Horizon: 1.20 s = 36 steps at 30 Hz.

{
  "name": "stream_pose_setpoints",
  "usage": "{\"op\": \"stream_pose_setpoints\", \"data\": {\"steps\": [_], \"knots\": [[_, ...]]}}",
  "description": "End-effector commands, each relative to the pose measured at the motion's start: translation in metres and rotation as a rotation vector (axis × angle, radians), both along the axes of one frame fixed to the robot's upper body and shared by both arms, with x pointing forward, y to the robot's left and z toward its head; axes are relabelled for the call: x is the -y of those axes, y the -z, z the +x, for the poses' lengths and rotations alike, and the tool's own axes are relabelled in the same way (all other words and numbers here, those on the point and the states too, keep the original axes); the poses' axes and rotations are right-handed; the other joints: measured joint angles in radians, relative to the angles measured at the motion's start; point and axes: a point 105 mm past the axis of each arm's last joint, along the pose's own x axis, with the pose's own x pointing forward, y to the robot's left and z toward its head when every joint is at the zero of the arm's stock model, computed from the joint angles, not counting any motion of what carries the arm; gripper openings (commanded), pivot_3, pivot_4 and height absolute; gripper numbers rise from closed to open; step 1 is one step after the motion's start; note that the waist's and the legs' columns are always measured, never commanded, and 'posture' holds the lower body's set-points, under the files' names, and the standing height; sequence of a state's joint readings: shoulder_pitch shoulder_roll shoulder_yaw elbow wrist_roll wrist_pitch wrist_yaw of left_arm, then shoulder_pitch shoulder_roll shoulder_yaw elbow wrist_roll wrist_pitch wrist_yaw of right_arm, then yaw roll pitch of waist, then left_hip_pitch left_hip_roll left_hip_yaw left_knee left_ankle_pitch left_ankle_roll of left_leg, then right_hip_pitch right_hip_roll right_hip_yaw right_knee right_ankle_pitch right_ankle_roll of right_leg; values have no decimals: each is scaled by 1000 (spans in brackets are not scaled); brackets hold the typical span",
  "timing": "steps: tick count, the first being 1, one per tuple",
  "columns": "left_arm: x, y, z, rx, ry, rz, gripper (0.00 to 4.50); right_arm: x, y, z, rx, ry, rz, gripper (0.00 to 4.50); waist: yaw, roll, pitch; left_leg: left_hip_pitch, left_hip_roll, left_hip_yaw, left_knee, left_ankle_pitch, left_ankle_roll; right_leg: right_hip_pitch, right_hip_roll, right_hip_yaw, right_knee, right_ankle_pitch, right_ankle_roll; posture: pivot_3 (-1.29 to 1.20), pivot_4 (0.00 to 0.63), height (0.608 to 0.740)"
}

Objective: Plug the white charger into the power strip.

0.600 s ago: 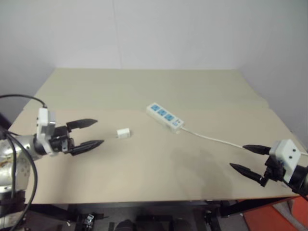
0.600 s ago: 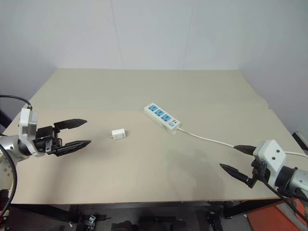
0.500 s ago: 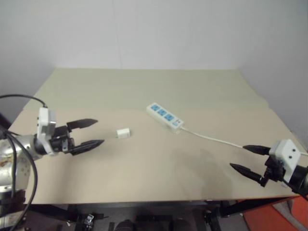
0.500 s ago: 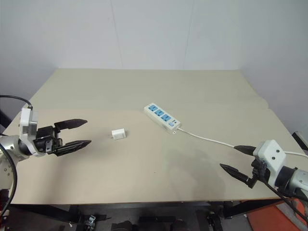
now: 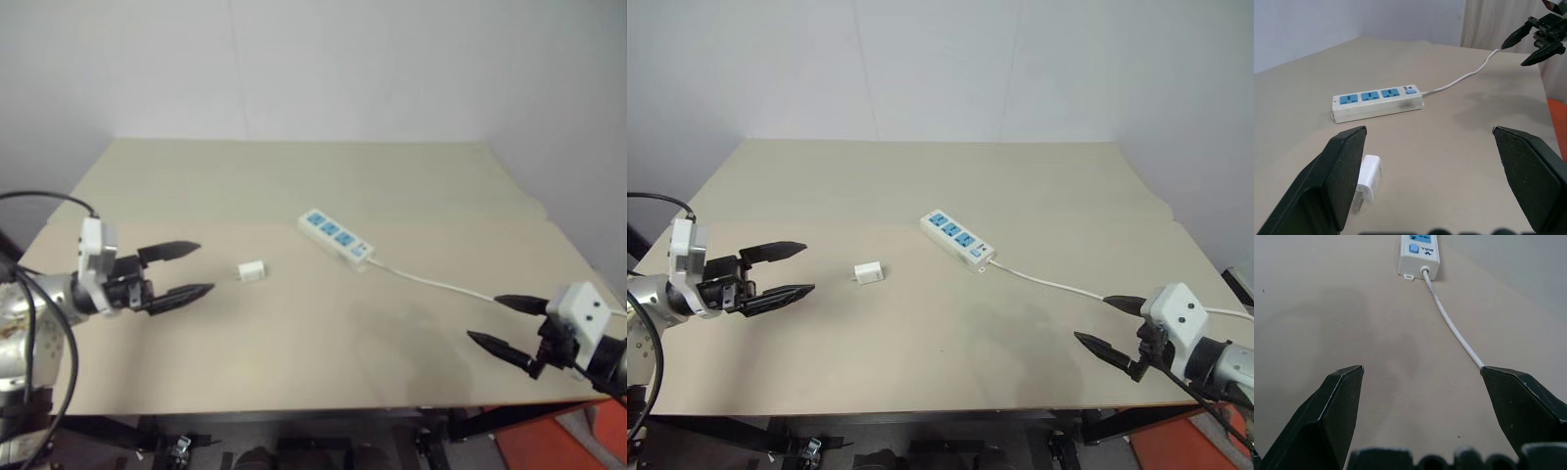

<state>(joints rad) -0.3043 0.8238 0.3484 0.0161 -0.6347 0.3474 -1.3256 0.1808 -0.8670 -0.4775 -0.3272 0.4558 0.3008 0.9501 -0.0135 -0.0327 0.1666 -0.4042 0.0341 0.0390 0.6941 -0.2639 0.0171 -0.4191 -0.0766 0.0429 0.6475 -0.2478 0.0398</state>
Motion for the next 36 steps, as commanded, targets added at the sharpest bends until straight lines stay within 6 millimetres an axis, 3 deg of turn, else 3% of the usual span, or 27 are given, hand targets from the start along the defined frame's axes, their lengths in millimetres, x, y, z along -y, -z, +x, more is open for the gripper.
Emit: {"op": "stream_pose_setpoints", "data": {"steps": [1, 8, 16, 23, 26, 36], "knots": [[12, -12, 1, 43, 41, 25, 4500, -10, -6, 12, 38, -25, 30, 4483, -1, 0, 0, 0, 0, 0, 0, 0, 0, 0, 0, 0, 0, 0, 0, 0, 150, 740], [40, -16, 12, 70, 71, 39, 4500, -27, 18, 70, 33, -15, 89, 4483, -2, 0, 0, -1, -1, 1, 1, 0, 0, 0, 0, 0, 0, 0, 0, 0, 150, 740], [59, -2, 28, 92, 54, 119, 4500, -46, 33, 134, 9, 15, 123, 4483, -3, 0, 0, -2, -1, 3, 1, 0, 0, -2, 0, 0, 0, 0, 0, 0, 150, 740], [60, -4, 32, 123, 70, 110, 4500, -63, 50, 156, -108, -21, 120, 4483, -4, 0, 0, -2, 0, 3, 1, 0, 0, -2, 0, 0, 1, 1, 0, 0, 150, 740], [60, -2, 32, 127, 69, 117, 4500, -67, 57, 158, -157, -28, 104, 3907, -5, 0, 0, -2, 0, 3, 1, 0, 0, -2, 0, 0, 1, 1, 0, 0, 150, 740], [60, 2, 31, 132, 73, 119, 4500, -72, 60, 156, -172, -64, 87, 428, -8, 0, 0, -1, 0, 3, 0, 0, 0, -1, 0, 0, 1, 1, 0, 0, 150, 740]]}}
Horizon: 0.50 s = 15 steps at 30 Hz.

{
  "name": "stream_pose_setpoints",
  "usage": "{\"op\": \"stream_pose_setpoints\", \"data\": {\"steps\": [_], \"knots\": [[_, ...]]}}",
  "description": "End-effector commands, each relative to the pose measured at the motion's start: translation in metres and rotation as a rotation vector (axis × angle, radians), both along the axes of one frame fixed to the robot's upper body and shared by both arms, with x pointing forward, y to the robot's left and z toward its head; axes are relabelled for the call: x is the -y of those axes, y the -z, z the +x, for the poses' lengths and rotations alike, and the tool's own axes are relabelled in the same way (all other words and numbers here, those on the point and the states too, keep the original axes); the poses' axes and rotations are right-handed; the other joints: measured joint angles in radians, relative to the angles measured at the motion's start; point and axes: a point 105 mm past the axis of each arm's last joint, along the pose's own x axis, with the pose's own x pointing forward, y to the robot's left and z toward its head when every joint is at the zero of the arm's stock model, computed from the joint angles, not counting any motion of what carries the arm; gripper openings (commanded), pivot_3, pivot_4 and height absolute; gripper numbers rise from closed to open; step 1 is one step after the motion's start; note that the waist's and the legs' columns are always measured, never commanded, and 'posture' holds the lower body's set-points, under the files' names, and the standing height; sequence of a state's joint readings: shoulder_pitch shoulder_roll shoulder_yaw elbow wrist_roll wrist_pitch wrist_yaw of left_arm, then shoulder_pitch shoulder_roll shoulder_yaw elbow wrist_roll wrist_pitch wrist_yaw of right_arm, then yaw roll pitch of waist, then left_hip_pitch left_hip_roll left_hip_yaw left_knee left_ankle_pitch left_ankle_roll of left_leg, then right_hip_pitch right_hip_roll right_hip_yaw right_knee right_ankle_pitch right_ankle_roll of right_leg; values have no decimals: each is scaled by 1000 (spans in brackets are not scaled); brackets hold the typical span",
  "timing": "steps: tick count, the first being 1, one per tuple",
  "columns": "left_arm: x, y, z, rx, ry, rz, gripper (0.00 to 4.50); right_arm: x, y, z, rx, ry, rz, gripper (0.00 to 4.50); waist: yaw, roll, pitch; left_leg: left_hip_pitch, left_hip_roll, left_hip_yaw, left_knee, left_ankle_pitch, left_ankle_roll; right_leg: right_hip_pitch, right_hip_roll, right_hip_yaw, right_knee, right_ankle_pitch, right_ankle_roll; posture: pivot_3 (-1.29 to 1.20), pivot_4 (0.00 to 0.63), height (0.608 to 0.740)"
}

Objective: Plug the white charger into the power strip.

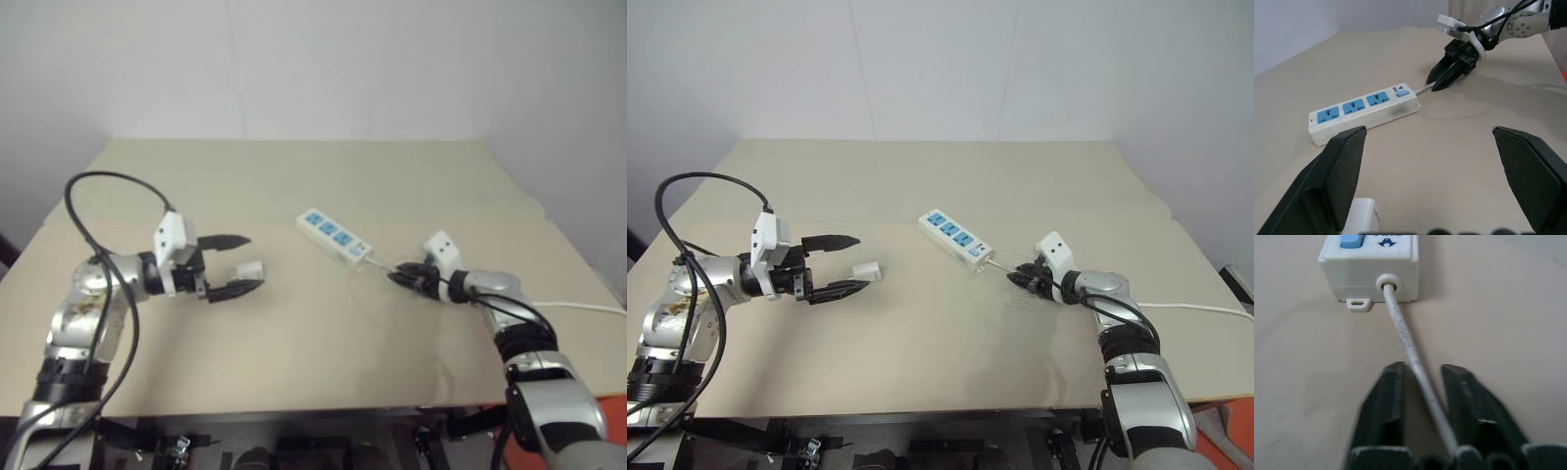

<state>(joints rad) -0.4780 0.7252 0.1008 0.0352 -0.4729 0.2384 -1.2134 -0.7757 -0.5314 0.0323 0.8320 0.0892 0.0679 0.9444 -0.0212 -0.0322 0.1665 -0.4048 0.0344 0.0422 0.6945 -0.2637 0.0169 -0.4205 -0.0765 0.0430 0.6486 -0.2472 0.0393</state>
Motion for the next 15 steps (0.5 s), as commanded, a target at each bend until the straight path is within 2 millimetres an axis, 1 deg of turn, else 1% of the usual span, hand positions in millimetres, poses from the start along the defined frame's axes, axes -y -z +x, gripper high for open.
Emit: {"op": "stream_pose_setpoints", "data": {"steps": [1, 4, 6, 10, 15], "knots": [[3, -7, -2, 45, 16, -1, 4500, -6, 3, -5, 9, -42, -16, 81, -1, 0, 0, 0, 0, 0, 0, 0, 0, 0, 0, 0, 0, 0, 0, 0, 150, 740], [4, -6, -2, 46, 26, 8, 4500, -9, 0, -10, 25, -74, 11, 37, -1, 0, 0, 0, 0, 0, 0, 0, 0, 0, 0, 0, 0, 0, 0, 0, 150, 740], [2, -8, 0, 51, 23, 8, 4500, -11, -3, -18, 53, -116, 16, 37, 0, 0, 0, 0, 0, 0, 0, 0, 0, 0, 0, 0, 0, 0, 0, 0, 150, 740], [-4, -15, 2, 65, 16, 5, 4500, -14, -10, -51, 115, -219, 14, 37, 4, 0, 0, -2, 0, -1, 0, 0, 0, -1, 0, -1, 0, 0, 0, 0, 150, 740], [-5, -13, 3, 66, 12, 21, 4500, -1, -10, -84, 135, -225, -6, 37, 7, 0, 0, -1, 0, -1, 0, 0, 0, -1, 0, 0, 0, 0, 0, 0, 150, 740]]}}
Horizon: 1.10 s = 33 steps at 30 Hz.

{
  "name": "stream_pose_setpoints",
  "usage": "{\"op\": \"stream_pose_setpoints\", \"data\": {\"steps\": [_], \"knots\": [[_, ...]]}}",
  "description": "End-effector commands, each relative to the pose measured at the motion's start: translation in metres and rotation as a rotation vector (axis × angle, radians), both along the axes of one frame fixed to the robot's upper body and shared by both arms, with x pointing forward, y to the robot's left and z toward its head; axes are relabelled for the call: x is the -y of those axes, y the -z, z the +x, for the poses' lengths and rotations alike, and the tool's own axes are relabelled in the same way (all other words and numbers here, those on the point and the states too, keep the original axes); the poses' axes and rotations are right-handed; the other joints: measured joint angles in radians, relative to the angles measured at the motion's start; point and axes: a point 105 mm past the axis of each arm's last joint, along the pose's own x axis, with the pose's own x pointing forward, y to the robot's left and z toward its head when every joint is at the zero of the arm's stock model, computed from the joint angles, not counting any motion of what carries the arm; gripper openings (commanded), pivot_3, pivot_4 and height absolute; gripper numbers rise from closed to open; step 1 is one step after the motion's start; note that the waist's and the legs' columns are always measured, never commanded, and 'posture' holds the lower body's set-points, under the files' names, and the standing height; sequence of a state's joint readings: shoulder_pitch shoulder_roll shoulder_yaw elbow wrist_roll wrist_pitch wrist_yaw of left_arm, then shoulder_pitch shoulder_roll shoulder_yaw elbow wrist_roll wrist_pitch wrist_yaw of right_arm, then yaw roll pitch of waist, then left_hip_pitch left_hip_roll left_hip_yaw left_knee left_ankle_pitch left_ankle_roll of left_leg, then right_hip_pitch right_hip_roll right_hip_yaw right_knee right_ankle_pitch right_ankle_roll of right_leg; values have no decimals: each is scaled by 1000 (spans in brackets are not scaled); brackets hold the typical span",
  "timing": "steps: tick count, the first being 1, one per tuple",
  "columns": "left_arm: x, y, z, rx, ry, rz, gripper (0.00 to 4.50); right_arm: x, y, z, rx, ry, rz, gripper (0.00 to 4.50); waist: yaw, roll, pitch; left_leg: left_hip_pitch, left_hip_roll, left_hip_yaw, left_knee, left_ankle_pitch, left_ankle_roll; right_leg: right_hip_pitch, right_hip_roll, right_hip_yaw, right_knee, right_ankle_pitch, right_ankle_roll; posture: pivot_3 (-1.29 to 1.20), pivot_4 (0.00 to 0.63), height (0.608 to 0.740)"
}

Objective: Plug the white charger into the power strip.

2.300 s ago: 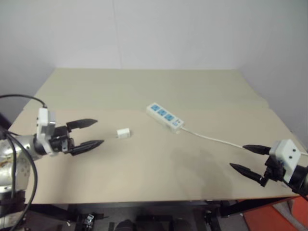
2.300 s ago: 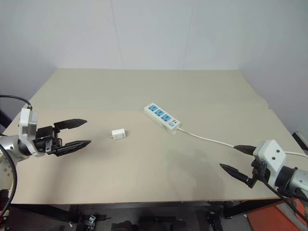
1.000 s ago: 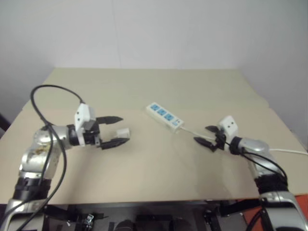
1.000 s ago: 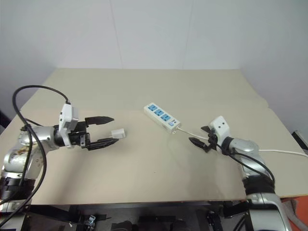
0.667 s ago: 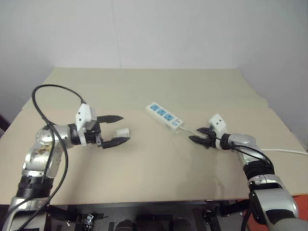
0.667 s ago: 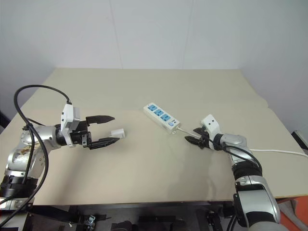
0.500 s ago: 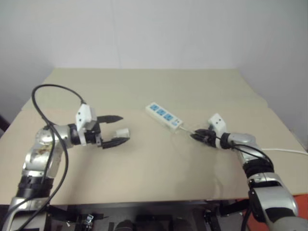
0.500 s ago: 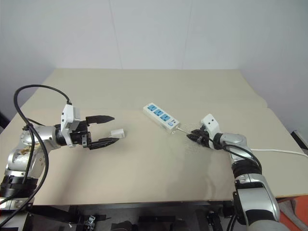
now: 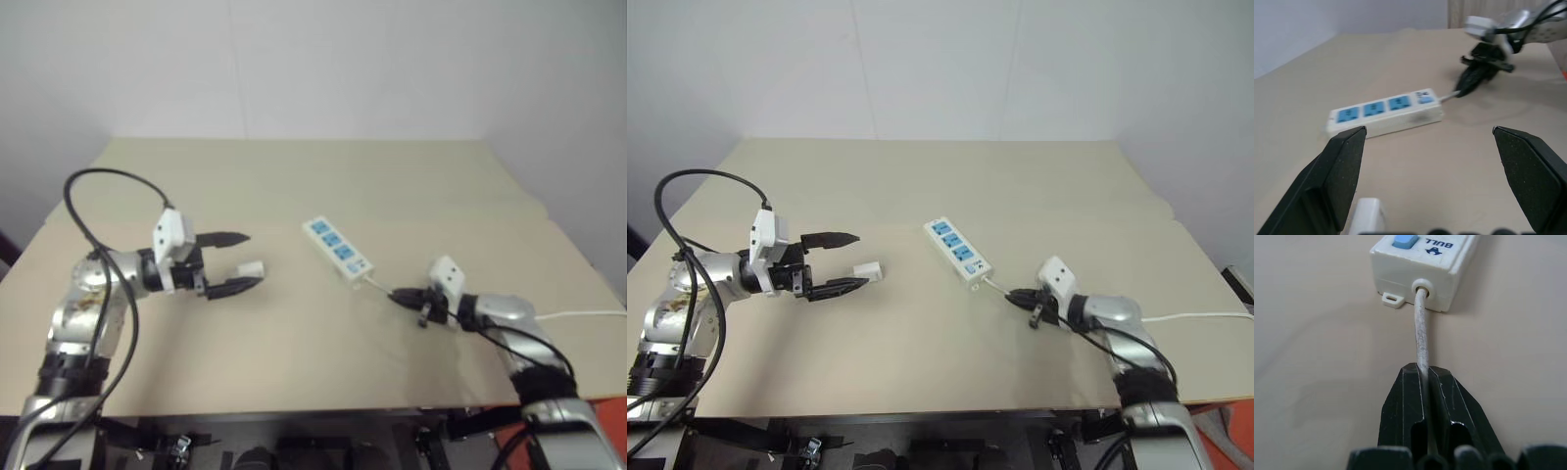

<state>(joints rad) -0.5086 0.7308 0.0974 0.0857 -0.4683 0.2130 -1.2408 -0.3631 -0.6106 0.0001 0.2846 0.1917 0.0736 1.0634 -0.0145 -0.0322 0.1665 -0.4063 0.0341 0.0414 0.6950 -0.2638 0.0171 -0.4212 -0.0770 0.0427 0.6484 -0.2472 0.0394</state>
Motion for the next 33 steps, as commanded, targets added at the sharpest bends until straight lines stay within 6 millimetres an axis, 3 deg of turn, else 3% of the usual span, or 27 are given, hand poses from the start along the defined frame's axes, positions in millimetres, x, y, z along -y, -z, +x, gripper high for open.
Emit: {"op": "stream_pose_setpoints", "data": {"steps": [1, 6, 7, 10, 18, 22, 27, 33], "knots": [[-1, -10, -2, 56, 5, 15, 4500, 9, -22, -17, 71, -17, 10, 37, 0, 0, 0, 0, 0, 0, 0, 0, 0, 0, 0, 0, 0, 0, 0, 0, 150, 740], [3, -6, -2, 44, 23, 11, 4500, 15, -15, -27, 23, 4, 19, 37, -2, 0, 0, 1, 0, 0, 0, 0, 0, 1, 0, 0, 0, 0, 0, 0, 150, 740], [4, -6, -2, 47, 25, 12, 4500, 14, -14, -27, 18, 4, 22, 703, -3, 0, 0, 1, 0, 0, 0, 0, 0, 1, 1, 0, 0, 0, 0, 0, 150, 740], [4, -7, 1, 43, 29, 15, 4500, 10, -17, -27, 36, 1, 42, 1538, -1, 0, 0, 1, 0, 0, 0, 0, 0, 1, 1, 0, 0, 0, 0, 0, 150, 740], [6, -6, 0, 28, 44, 17, 4500, 7, -30, -32, 86, 44, 103, 4368, 2, 0, 0, 0, 0, 0, 0, 0, 0, 1, 0, 0, -1, 0, 0, 0, 150, 740], [6, -6, -1, 24, 47, 19, 4500, 0, -35, -37, 102, 92, 184, 4474, 3, 0, 0, 0, 0, 0, 0, 0, 0, 1, 0, 0, 0, 0, 0, 0, 150, 740], [10, -8, -5, 14, 78, 16, 4500, -7, -30, -26, 128, 282, 305, 4474, 0, 0, 0, 1, 0, 0, 0, 0, 0, 0, 1, 0, 0, 0, 0, 0, 150, 740], [12, -10, -7, 6, 94, -1, 4500, -27, -19, -26, 111, 270, 344, 4474, 1, 0, 0, 0, 0, 0, 0, 0, 0, 0, 1, 0, 0, 0, 0, 0, 150, 740]]}}
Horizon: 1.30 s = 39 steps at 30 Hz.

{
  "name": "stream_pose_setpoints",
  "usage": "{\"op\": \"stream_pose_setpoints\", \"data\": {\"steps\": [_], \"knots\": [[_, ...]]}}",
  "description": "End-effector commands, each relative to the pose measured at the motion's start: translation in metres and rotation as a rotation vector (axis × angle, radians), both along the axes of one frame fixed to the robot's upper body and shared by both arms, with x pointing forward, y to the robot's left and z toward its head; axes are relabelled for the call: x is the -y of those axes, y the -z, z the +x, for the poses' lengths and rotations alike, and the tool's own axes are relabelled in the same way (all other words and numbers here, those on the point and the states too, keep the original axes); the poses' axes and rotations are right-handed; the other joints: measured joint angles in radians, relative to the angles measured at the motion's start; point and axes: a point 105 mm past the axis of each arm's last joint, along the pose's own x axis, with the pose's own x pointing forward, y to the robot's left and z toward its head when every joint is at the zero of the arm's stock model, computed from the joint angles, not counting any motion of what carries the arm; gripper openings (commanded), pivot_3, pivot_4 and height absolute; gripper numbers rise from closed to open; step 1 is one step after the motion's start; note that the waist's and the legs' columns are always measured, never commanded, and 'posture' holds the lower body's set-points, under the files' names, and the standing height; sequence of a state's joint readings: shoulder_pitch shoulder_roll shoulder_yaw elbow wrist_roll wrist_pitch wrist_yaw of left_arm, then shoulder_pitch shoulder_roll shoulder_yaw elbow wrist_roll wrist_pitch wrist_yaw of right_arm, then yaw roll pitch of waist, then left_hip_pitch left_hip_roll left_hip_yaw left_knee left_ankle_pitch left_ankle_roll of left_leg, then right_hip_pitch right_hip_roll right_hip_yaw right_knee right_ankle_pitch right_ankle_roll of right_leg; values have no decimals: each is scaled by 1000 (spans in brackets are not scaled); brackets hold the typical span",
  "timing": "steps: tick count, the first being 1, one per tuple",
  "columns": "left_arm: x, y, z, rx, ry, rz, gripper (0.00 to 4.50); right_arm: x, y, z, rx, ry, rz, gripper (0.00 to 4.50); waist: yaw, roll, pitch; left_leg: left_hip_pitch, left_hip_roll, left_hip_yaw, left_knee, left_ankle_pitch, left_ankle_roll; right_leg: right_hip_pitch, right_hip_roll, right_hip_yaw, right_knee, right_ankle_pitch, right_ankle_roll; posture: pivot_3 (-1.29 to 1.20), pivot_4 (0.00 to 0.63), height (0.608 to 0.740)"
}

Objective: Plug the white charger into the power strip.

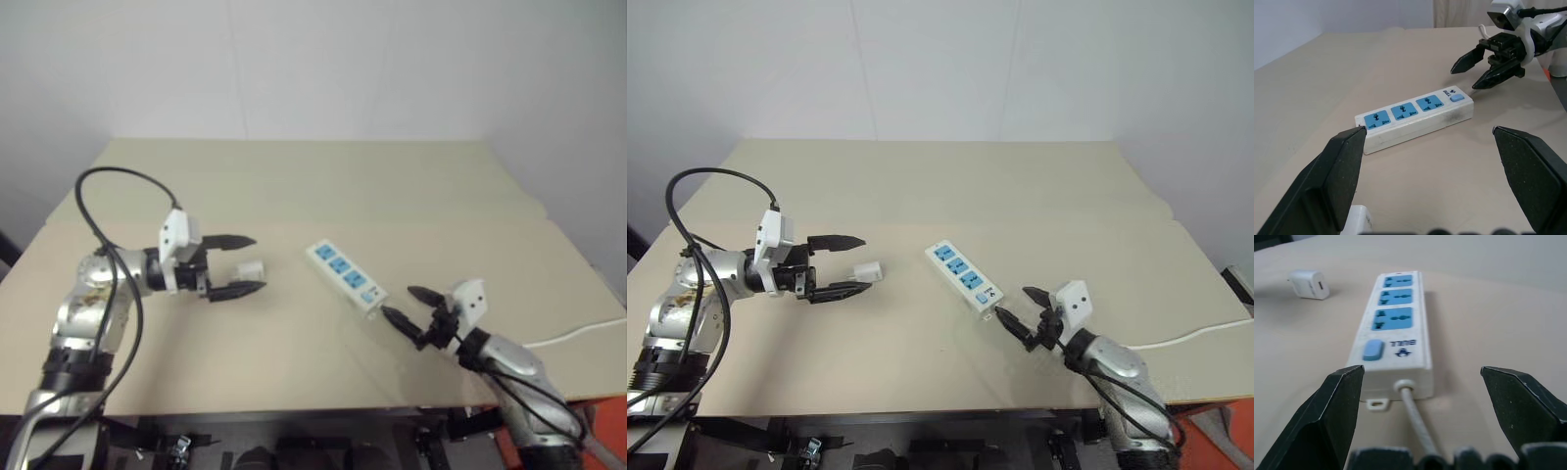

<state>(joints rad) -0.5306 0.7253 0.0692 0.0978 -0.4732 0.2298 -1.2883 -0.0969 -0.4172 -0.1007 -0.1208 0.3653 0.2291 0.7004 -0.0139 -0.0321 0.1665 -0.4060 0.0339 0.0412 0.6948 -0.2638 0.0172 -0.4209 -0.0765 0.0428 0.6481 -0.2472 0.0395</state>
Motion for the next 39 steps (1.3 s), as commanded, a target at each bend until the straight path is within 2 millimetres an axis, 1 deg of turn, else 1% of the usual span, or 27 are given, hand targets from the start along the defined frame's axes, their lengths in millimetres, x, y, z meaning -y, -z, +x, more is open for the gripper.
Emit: {"op": "stream_pose_setpoints", "data": {"steps": [1, 5, 7, 17, 24, 27, 28, 29, 35, 39], "knots": [[5, -13, -5, 41, 32, -14, 4500, -9, -4, -1, 37, -12, -7, 4474, 0, 0, 0, 0, 0, 0, 0, 0, 0, 0, 0, 0, 0, 0, 0, 0, 150, 740], [5, -13, -5, 43, 26, -9, 4500, -21, -3, -2, 36, -41, 14, 4474, 0, 0, 0, 0, 0, 0, 0, 0, 0, 0, 0, 0, 0, 0, 0, 0, 150, 740], [5, -13, -5, 45, 21, -6, 4500, -24, 1, 0, 37, -36, -2, 4474, 0, 0, 0, 0, 0, 0, 0, 0, 0, 0, 0, 0, 0, 0, 0, 0, 150, 740], [4, -12, -6, 49, 19, 2, 4500, -28, 11, 13, 21, -11, 33, 4474, -1, 0, 0, 0, 0, 0, 0, 0, 0, 0, 0, 0, 0, 0, 0, 0, 150, 740], [4, -12, -4, 55, 10, -4, 4500, -34, 18, 18, 25, 3, 41, 4474, -5, 0, 0, 1, 0, 0, 0, 0, 0, 0, 0, 0, 1, 0, 0, 0, 150, 740], [5, -11, -4, 52, 9, -8, 4500, -36, 19, 18, 22, -5, 60, 3883, -7, 0, 0, 2, 0, 0, 0, 0, 0, 1, 1, 0, 1, 0, 0, 0, 150, 740], [5, -10, -4, 51, 8, -8, 4500, -37, 20, 17, 18, -16, 64, 3544, -8, 0, 0, 2, 0, 0, 0, 0, 0, 1, 1, 0, 1, 0, 0, 0, 150, 740], [5, -10, -4, 51, 8, -8, 4500, -38, 21, 17, 20, -20, 58, 3416, -8, 0, 0, 2, 0, 0, 0, 0, 0, 1, 1, 0, 1, 0, 0, 0, 150, 740], [8, -11, -3, 58, 11, -17, 4500, -44, 22, 13, 40, -53, 18, 3417, -8, 0, 0, 2, 0, 0, 0, 0, 0, 0, 1, 0, 1, 0, 0, 0, 150, 740], [13, -15, 2, 78, 3, -12, 4500, -49, 22, 1, 66, -192, -48, 3417, -7, 0, 0, 2, 0, 0, 0, 0, 0, 0, 1, 0, 1, 0, 0, 0, 150, 740]]}}
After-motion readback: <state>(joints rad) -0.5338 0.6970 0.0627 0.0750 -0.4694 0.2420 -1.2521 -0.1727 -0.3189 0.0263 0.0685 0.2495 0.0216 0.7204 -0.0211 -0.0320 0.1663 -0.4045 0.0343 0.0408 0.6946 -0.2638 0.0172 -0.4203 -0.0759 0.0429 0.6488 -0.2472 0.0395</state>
